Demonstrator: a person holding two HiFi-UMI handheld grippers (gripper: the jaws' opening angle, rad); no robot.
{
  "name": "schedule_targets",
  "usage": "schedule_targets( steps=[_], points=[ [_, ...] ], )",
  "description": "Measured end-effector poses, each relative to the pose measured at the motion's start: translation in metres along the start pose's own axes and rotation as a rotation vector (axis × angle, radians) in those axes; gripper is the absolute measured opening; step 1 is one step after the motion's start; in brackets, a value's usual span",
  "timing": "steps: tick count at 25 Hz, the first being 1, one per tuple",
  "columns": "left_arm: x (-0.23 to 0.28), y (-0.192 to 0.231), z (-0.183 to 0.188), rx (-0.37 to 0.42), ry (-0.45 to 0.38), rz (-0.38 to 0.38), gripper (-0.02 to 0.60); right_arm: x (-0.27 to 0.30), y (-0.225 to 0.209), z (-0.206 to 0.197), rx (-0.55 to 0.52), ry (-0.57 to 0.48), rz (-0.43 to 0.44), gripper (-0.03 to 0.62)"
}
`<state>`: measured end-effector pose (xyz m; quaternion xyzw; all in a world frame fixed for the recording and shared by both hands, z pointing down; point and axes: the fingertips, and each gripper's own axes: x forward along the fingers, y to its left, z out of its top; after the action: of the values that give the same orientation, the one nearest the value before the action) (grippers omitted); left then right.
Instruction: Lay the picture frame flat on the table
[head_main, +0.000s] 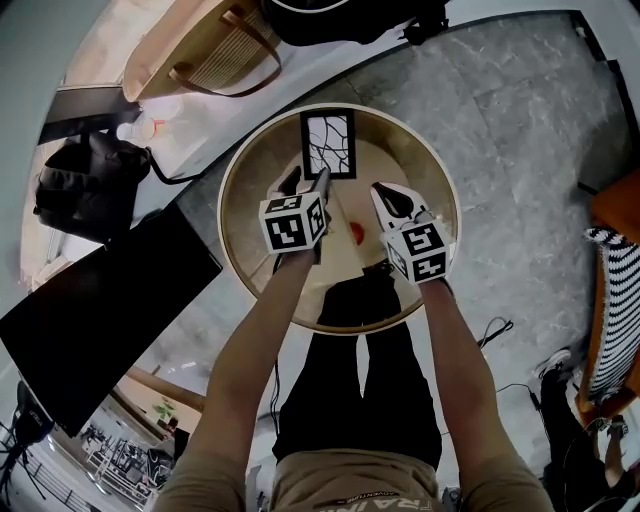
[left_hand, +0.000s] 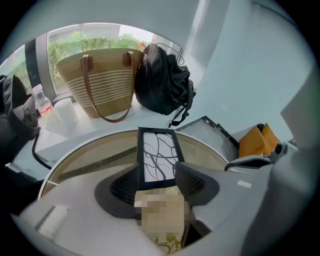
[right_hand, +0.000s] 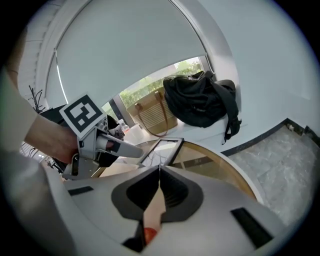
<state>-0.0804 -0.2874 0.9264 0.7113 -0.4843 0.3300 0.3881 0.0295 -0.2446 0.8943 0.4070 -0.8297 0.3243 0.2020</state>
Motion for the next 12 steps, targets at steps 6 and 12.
schedule_targets(
  steps=[6, 12],
  points=[
    [-0.049, -0.028, 0.007, 0.094, -0.096, -0.072, 0.155, -0.029, 0.016, 0.023, -0.042, -0.015, -0.004, 0.009],
    [-0.121, -0.061, 0.006, 0.225, -0.183, -0.127, 0.006, -0.083, 0.051, 0.057, -0.052, -0.060, 0.008, 0.009]
  ],
)
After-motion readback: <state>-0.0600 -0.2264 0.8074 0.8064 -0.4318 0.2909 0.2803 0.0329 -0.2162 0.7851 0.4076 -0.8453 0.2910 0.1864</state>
